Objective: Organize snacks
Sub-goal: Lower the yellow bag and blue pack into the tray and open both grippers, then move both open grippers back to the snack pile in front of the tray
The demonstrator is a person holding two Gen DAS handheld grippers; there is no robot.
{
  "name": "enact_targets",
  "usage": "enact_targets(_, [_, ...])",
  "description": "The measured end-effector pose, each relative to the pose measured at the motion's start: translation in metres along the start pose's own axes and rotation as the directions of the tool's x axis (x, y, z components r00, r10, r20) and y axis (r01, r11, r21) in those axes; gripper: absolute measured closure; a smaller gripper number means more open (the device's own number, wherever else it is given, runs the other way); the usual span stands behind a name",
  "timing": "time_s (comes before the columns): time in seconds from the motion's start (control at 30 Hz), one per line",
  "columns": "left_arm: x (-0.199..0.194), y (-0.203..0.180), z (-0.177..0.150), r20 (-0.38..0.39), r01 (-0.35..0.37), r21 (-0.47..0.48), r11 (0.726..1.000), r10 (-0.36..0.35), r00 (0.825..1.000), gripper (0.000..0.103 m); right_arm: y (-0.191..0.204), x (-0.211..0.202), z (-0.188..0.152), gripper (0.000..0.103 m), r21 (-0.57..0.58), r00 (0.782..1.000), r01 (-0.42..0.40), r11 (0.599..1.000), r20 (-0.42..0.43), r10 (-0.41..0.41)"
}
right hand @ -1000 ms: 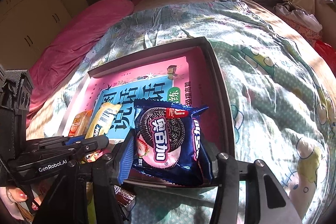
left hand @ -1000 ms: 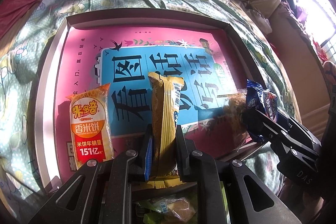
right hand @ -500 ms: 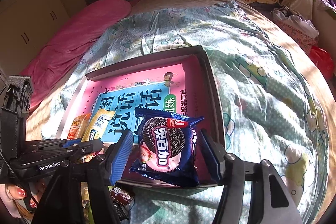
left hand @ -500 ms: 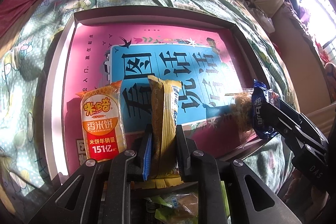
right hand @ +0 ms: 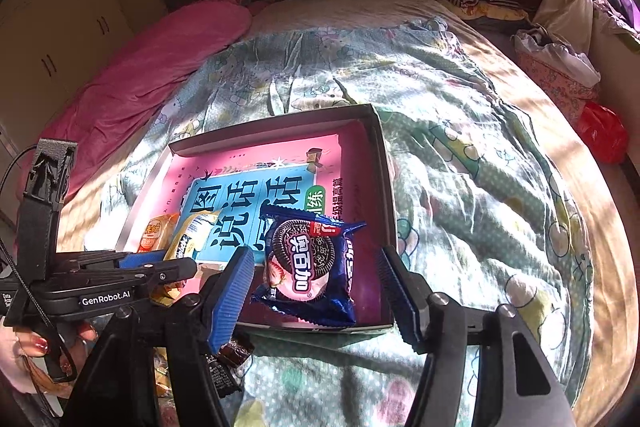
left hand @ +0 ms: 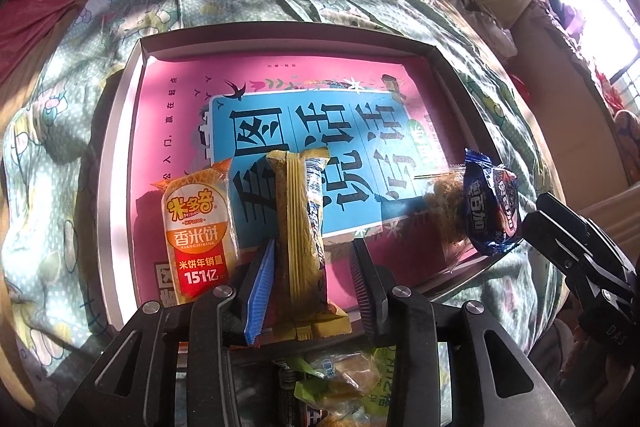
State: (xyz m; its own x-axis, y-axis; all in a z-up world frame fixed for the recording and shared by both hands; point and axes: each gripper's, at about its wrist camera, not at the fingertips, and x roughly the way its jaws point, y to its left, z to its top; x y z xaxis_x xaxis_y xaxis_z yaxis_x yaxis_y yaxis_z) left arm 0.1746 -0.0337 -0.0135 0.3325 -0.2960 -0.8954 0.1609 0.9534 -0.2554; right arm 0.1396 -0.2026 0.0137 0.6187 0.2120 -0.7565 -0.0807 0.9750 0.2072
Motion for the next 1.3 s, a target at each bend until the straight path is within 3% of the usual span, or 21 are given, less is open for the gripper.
enact_targets(0.43, [-0.034, 0.004, -0.003, 0.037, 0.015, -0.013, 1.000, -0.015, 0.999, 0.040, 0.021, -0.019, 0.000, 0.036, -0.038, 0.999, 0.019, 0.999, 0.035, -0.017])
enact_targets(0.93, [-0.078, 0.009, -0.029, 0.097, 0.000, -0.016, 1.000, 0.001, 0.995, 0.033, 0.050, -0.054, -0.016, 0.030, -0.099, 0.997, -0.018, 0.995, 0.079, 0.026])
enact_targets(1.3, [-0.096, 0.005, -0.046, 0.138, -0.047, -0.006, 0.999, 0.047, 0.989, 0.028, 0.060, -0.073, -0.030, 0.024, -0.111, 0.995, 0.000, 0.994, 0.104, 0.011])
